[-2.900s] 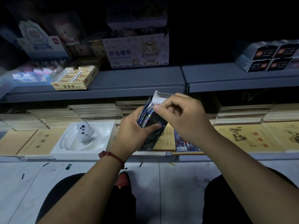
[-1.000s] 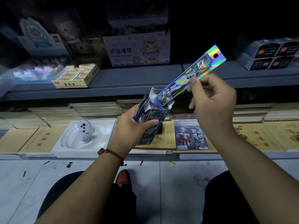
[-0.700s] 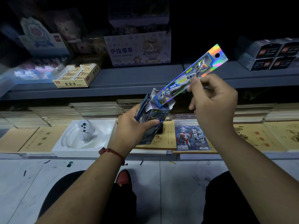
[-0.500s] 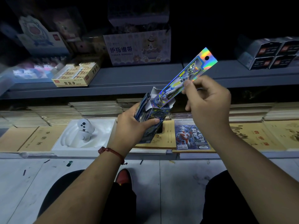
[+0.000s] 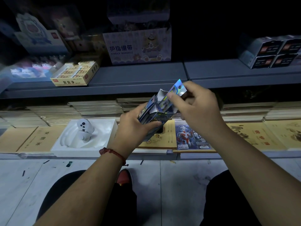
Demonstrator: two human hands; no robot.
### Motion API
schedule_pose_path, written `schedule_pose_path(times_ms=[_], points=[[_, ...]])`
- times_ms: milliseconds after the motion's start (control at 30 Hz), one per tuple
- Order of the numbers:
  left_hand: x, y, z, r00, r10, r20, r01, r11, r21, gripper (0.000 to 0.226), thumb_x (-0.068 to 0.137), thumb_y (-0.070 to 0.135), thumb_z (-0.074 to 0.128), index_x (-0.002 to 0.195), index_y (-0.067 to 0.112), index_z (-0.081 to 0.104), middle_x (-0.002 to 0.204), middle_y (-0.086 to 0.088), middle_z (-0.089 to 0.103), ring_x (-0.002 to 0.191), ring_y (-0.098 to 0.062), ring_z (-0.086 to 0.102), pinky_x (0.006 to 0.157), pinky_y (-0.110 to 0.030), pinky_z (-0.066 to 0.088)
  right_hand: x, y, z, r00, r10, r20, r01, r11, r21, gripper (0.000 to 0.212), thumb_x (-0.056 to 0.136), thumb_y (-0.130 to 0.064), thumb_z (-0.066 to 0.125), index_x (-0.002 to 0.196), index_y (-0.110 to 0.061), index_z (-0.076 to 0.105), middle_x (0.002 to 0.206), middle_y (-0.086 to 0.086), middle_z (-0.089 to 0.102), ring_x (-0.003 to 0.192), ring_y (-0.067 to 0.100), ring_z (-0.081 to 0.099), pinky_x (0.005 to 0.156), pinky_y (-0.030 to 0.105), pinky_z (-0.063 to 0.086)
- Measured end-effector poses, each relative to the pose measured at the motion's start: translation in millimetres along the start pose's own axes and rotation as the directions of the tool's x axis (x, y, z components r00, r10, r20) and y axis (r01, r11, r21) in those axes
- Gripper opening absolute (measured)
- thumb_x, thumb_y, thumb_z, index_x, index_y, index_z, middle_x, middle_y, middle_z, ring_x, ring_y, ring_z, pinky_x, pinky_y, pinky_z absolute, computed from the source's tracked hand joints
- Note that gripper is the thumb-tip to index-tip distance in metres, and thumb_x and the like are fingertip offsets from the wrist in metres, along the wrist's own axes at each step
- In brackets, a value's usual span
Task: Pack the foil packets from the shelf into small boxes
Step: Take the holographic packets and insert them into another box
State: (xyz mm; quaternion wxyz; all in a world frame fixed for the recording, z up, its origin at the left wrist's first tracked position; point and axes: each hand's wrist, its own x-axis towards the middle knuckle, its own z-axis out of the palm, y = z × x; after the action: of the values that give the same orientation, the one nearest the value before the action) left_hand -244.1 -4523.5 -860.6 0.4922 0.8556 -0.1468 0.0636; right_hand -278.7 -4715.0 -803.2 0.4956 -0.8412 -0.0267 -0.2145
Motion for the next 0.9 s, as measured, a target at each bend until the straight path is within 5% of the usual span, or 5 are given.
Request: schedule_pose_path(times_ms=[100, 333, 433, 600, 900], points=[[-2, 2, 1, 1.000, 0.022, 0.005, -0.022, 1.000, 0.014, 0.054, 0.073, 0.020, 0.090, 0.122, 0.032, 0.070, 0.094, 0.027, 0.074, 0.091, 0.011, 0.067, 0.077, -0.004, 0.045, 1, 5, 0, 0.999, -0.044, -0.026, 0.043, 0.999, -0.024, 0.029, 0.096, -0.024, 0.069, 0.077, -0.004, 0.063, 0.055, 0.020, 0.057, 0.054, 0.040, 0.054, 0.054, 0.045, 0.049], [-7, 10, 2, 0.994, 0.103, 0.047, -0.104, 0.994, 0.029, 0.054, 0.076, 0.019, 0.088, 0.126, 0.028, 0.069, 0.099, 0.023, 0.073, 0.093, 0.008, 0.067, 0.078, -0.005, 0.046, -1, 9, 7, 0.993, -0.038, 0.108, 0.056, 0.985, -0.164, 0.031, 0.095, -0.018, 0.070, 0.074, 0.003, 0.064, 0.054, 0.016, 0.060, 0.042, 0.013, 0.061, 0.054, 0.036, 0.052], [-9, 14, 2, 0.992, 0.120, 0.050, -0.121, 0.992, 0.036, 0.055, 0.076, 0.018, 0.088, 0.125, 0.031, 0.069, 0.098, 0.027, 0.071, 0.093, 0.011, 0.066, 0.078, -0.004, 0.045, -1, 7, 10, 0.990, -0.028, 0.136, 0.058, 0.973, -0.222, 0.033, 0.093, -0.015, 0.070, 0.070, 0.005, 0.058, 0.059, 0.019, 0.058, 0.045, 0.025, 0.059, 0.047, 0.034, 0.045], [-11, 16, 2, 0.993, 0.103, 0.060, -0.105, 0.994, 0.031, 0.050, 0.076, 0.016, 0.087, 0.111, 0.045, 0.065, 0.088, 0.027, 0.071, 0.086, 0.013, 0.064, 0.073, -0.002, 0.041, -3, 1, 7, 0.955, 0.152, 0.255, -0.112, 0.980, -0.167, 0.027, 0.099, -0.020, 0.066, 0.083, 0.001, 0.072, 0.056, 0.022, 0.064, 0.033, 0.015, 0.058, 0.049, 0.027, 0.052], [-12, 17, 4, 0.993, 0.101, 0.060, -0.101, 0.995, -0.001, 0.042, 0.076, 0.015, 0.088, 0.110, 0.035, 0.073, 0.089, 0.013, 0.075, 0.083, 0.004, 0.067, 0.072, -0.010, 0.047, -9, -9, 7, 0.799, 0.329, 0.504, -0.326, 0.940, -0.097, 0.025, 0.102, -0.007, 0.044, 0.103, 0.001, 0.067, 0.042, 0.012, 0.050, 0.031, 0.015, 0.043, 0.045, 0.020, 0.041]])
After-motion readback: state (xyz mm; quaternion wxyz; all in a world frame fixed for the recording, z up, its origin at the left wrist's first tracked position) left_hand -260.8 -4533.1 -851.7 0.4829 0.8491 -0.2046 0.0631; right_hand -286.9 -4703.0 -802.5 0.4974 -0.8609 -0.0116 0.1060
